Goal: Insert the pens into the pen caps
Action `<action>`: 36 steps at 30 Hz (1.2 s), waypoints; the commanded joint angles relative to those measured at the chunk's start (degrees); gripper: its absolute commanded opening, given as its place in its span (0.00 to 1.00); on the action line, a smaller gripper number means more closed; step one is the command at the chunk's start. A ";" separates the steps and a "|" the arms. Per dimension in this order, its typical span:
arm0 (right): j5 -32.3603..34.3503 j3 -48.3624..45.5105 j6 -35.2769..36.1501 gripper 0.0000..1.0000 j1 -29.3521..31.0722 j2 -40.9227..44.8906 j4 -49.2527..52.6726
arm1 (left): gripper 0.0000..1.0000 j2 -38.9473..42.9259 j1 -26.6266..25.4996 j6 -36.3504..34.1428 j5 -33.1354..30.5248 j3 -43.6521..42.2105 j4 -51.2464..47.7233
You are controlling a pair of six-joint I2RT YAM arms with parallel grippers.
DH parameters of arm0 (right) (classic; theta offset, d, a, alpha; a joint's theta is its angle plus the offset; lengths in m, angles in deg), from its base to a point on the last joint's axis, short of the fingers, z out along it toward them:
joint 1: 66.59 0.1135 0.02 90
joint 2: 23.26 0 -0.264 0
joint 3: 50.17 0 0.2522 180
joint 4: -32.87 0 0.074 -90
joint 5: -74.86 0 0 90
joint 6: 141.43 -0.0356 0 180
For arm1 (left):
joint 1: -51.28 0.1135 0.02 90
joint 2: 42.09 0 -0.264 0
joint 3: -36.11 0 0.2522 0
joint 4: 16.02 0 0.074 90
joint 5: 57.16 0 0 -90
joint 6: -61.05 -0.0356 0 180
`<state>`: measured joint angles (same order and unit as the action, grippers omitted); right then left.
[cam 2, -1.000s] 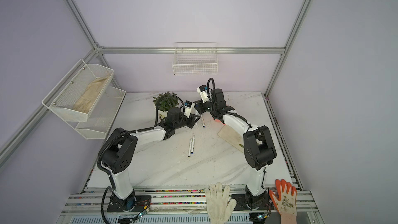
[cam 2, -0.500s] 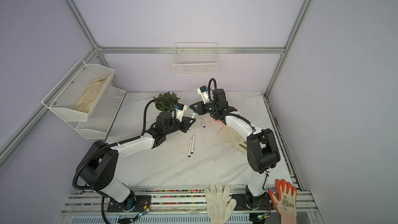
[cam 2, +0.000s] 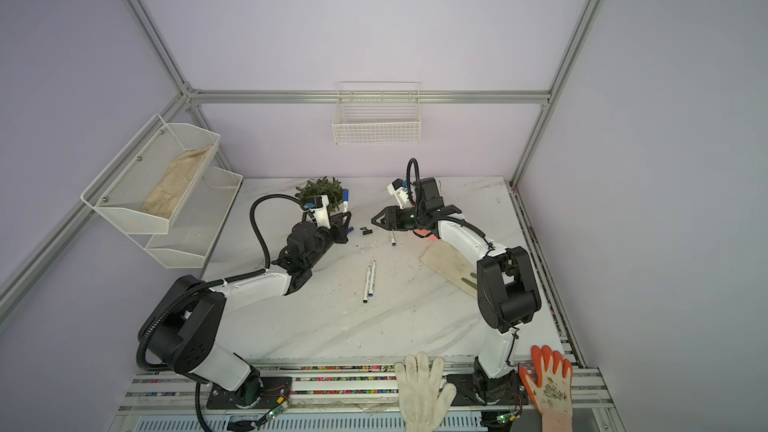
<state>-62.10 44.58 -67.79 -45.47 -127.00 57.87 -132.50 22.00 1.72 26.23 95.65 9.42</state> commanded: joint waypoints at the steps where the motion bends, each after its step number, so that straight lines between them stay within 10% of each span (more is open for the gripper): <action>1: 0.03 3.04 -2.37 0.55 -0.90 0.79 -1.31 | 0.00 -2.12 -1.33 3.21 -5.09 -2.59 5.25; 14: 14.65 -1.16 -4.94 0.54 -4.08 3.07 0.46 | 0.00 -16.14 -5.83 5.02 -4.02 9.70 -0.18; 36: 16.55 -4.96 -3.81 0.51 -4.08 3.83 -0.03 | 0.00 -35.12 -7.37 10.99 -2.75 32.26 -11.25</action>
<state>-46.01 40.17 -72.16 -49.51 -124.95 57.87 -166.78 14.72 11.14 23.24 122.75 -0.76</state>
